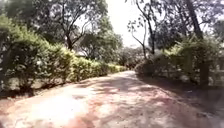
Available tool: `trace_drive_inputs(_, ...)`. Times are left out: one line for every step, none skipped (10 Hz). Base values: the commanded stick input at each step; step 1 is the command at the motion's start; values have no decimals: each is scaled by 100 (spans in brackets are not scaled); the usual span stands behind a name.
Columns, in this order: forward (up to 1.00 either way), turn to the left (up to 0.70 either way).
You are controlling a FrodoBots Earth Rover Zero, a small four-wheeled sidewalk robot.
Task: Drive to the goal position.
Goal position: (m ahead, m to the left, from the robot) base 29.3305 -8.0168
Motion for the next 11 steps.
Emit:
trace_drive_inputs(50,0)
trace_drive_inputs(50,0)
trace_drive_inputs(50,0)
trace_drive_inputs(50,0)
trace_drive_inputs(50,0)
trace_drive_inputs(50,0)
trace_drive_inputs(50,0)
trace_drive_inputs(50,0)
trace_drive_inputs(50,0)
trace_drive_inputs(50,0)
trace_drive_inputs(50,0)
